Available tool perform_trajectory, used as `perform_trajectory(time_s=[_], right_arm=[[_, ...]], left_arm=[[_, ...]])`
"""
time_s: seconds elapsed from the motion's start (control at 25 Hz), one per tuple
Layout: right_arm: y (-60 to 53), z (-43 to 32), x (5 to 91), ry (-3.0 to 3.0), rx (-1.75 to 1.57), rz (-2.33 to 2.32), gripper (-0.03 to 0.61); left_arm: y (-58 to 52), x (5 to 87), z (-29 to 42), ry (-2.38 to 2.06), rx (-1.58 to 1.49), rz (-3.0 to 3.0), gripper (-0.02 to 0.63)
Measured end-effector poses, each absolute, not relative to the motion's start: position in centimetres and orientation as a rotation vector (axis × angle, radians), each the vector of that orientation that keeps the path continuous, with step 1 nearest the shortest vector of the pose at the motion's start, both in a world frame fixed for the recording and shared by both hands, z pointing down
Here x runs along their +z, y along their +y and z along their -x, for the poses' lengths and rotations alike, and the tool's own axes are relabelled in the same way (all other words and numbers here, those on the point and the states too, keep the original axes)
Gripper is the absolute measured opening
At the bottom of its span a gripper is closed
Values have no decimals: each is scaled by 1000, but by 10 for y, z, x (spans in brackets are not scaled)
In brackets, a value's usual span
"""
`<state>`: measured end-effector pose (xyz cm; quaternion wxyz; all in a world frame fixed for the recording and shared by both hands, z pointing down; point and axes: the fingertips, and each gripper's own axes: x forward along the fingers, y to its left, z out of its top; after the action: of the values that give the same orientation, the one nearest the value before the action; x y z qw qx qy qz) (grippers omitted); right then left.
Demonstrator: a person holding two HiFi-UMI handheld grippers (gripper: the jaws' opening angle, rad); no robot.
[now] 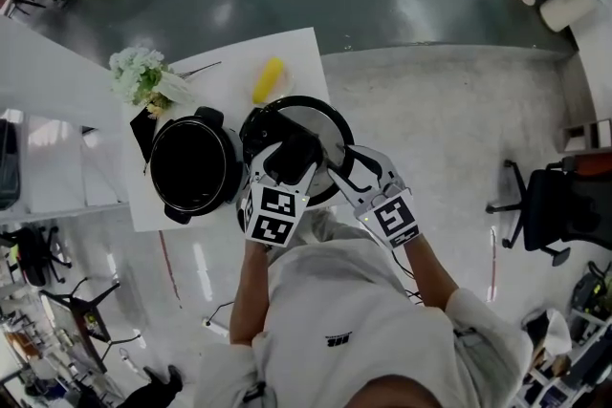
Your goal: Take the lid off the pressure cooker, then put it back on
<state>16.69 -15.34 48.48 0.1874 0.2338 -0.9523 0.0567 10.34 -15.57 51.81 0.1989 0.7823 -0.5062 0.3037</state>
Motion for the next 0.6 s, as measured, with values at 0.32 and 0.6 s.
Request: perform_trajectory(time_s=[0.32, 0.6], right_arm=[[-155, -130, 454, -2753, 74, -604, 186], [-141, -77, 438, -2743, 82, -565, 186]], left_arm=[[-151, 493, -60, -1466, 830, -2179, 287], [-139, 474, -14, -1471, 820, -2194, 287]])
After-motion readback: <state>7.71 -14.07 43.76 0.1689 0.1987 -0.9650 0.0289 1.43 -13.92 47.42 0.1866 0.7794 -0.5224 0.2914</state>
